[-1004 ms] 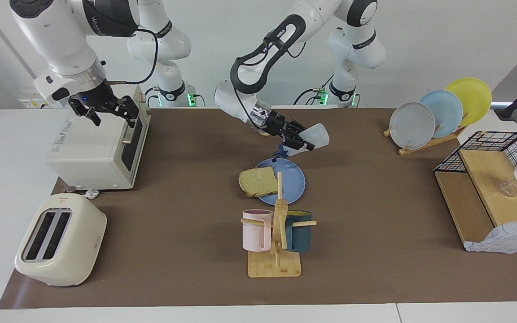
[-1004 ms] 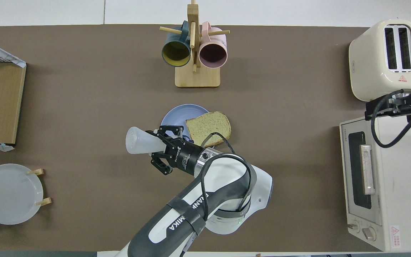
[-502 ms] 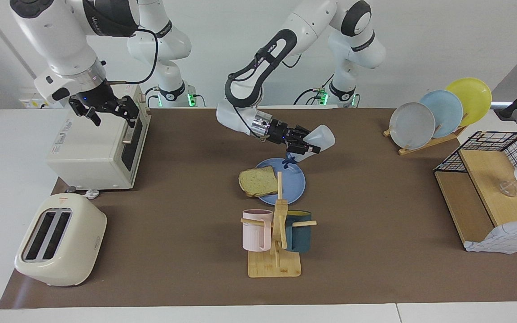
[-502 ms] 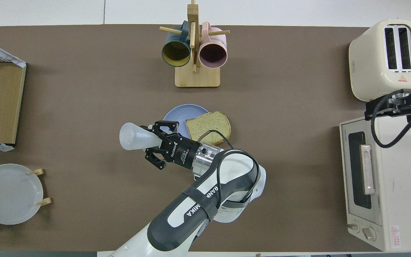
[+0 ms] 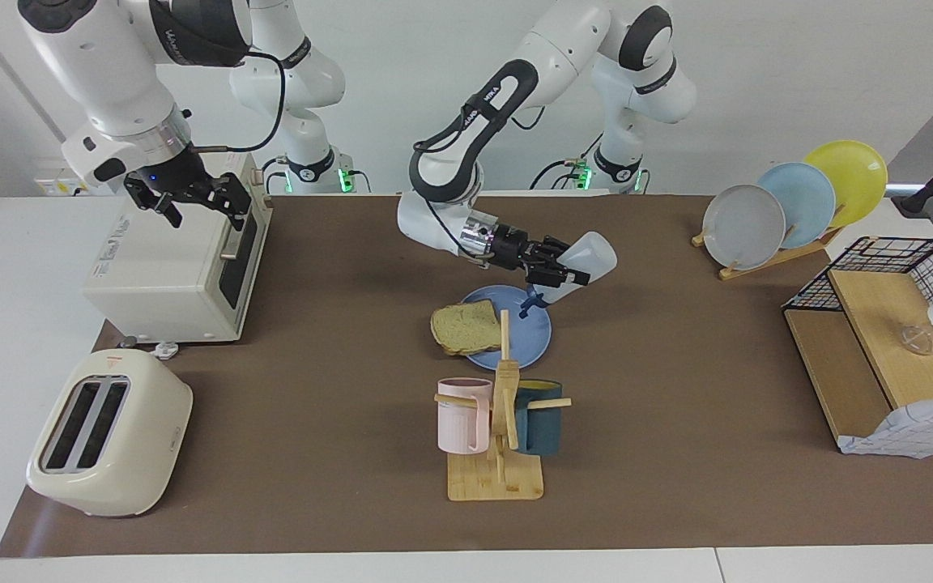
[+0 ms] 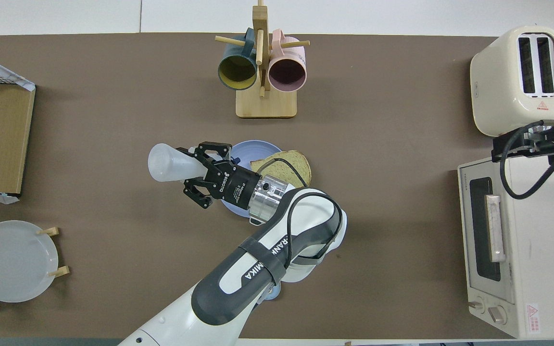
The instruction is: Put bread on plate and add seasoning
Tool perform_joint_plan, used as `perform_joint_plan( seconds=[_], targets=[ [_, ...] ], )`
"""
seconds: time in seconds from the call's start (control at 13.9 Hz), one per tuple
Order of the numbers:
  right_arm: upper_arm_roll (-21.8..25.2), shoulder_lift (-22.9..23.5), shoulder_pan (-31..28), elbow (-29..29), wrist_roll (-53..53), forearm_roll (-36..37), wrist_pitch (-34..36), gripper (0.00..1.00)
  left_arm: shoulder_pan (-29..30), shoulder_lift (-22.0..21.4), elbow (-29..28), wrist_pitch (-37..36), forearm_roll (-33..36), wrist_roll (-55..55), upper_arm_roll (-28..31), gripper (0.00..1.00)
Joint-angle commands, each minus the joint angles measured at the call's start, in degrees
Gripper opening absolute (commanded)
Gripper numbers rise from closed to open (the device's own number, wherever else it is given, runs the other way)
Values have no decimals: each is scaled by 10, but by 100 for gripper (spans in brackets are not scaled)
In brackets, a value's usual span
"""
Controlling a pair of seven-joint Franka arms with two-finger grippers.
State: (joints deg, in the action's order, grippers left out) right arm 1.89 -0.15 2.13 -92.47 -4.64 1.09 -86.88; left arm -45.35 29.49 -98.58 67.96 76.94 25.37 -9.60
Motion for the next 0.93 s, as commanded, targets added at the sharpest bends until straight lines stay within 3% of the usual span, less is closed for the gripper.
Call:
perform_joint_plan(
  seconds=[0.0, 0.57, 0.86],
  targets=[
    [-1, -10, -5, -11, 17, -11, -7, 100, 3, 12, 20, -1, 16, 1, 0, 0],
    [-1, -10, -5, -11, 17, -11, -7, 100, -68, 23, 67, 20, -23, 1, -7, 0],
    [-1, -10, -5, -11, 17, -11, -7, 100, -72, 25, 73, 46, -21, 1, -5, 0]
  ],
)
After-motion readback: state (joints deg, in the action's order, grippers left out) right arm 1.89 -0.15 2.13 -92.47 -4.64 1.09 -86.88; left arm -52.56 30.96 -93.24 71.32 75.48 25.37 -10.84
